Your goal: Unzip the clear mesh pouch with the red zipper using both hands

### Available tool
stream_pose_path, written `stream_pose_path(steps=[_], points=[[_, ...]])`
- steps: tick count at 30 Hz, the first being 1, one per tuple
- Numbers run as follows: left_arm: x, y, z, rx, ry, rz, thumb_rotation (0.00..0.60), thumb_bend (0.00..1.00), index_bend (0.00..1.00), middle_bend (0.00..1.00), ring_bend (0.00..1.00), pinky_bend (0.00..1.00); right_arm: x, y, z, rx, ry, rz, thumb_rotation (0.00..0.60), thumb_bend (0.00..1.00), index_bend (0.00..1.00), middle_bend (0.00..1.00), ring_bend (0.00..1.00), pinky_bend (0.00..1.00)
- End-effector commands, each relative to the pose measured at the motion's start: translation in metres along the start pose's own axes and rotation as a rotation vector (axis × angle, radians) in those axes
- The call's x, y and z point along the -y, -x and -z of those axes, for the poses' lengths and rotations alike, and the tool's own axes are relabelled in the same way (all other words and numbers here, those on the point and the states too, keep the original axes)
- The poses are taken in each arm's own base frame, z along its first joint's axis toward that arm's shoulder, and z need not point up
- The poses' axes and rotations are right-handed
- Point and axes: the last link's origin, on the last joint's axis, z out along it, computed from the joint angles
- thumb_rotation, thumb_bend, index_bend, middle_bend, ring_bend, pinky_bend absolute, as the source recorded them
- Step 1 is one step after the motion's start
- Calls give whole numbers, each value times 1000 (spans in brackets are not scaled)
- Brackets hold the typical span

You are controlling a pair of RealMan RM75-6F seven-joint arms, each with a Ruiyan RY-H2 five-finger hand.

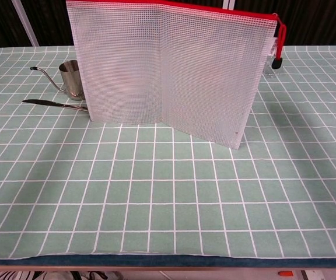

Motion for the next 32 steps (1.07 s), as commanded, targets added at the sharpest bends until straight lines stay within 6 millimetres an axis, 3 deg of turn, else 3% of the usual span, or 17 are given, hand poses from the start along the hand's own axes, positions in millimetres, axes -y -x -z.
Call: stream_pose_path(steps=[1, 8, 14, 21, 32], points=[[26, -3, 25, 2, -17, -43, 600, 106, 164, 0, 0, 0, -22, 2, 16, 1, 15, 16, 600, 158, 0, 100, 99, 280], [59, 1, 69, 20, -33, -91, 600, 106, 148, 0, 0, 0, -57, 12, 43, 17, 15, 46, 600, 159, 0, 93, 92, 272], [75, 4, 95, 43, -67, -103, 600, 118, 136, 0, 0, 0, -73, 16, 65, 7, -36, 74, 600, 158, 0, 92, 89, 272], [82, 6, 105, 21, -65, -183, 600, 119, 102, 0, 0, 0, -90, 25, 75, -9, -63, 157, 600, 158, 0, 52, 41, 257], [85, 10, 101, 42, -90, -212, 600, 119, 81, 0, 0, 0, -94, 31, 73, -10, -64, 169, 600, 157, 0, 52, 41, 257]])
